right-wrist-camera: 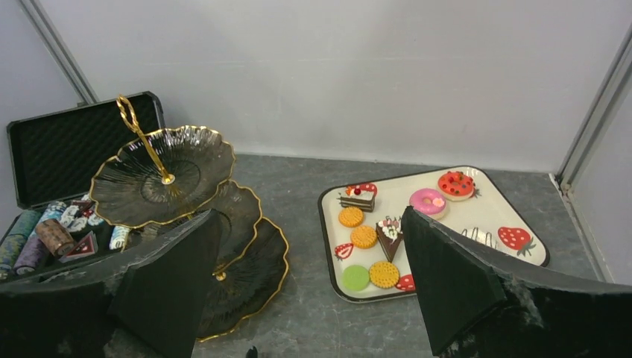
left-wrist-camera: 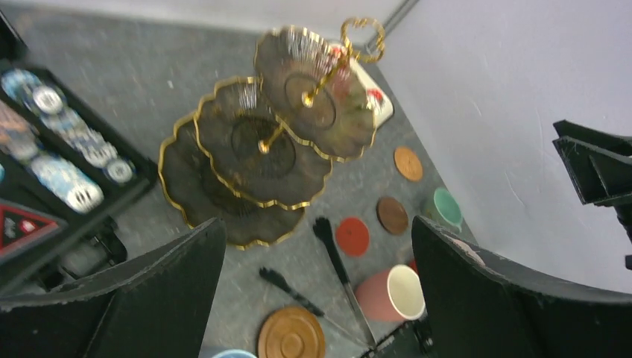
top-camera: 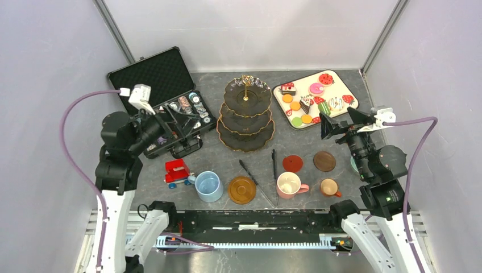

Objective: Serve the afternoon tea

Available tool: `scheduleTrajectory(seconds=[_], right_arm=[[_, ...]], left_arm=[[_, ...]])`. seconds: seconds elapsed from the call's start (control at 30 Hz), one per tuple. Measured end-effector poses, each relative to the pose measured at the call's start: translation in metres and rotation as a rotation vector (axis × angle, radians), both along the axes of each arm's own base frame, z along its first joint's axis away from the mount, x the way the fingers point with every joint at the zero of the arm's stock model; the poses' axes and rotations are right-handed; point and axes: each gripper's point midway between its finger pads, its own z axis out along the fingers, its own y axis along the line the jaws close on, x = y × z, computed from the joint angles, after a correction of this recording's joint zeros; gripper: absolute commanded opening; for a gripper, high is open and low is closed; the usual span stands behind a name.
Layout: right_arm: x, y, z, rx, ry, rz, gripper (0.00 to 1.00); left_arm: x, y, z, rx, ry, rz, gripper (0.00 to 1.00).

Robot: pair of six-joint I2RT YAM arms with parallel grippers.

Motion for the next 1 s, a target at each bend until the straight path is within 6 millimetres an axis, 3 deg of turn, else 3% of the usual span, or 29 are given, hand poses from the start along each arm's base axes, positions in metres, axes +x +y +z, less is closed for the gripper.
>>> scheduleTrajectory(seconds=[0.17, 0.43, 0.7, 0.83, 1.0], right_arm=[[0.006, 0.000, -0.024, -0.017, 0.048, -0.009, 0.98], [0.011, 0.004, -0.048, -0.037, 0.094, 0.004, 0.98], [0.015, 0.007, -0.055, -0.047, 0.113, 0.014, 0.98], [0.016, 0.007, -0.059, -0.046, 0.120, 0.014, 0.98], [0.017, 0.008, -0.064, -0.033, 0.137, 0.016, 0.98]], left_arm=[[-0.002, -0.020, -0.046, -0.015, 0.158, -0.079, 1.00], [-0.037, -0.098, -0.109, 0.085, 0.306, -0.285, 0.96], [-0.059, -0.159, -0.202, 0.240, 0.478, -0.241, 0.85], [-0.053, -0.169, -0.227, 0.248, 0.515, -0.127, 0.60], [-0.036, -0.159, -0.252, 0.229, 0.536, 0.076, 0.59]])
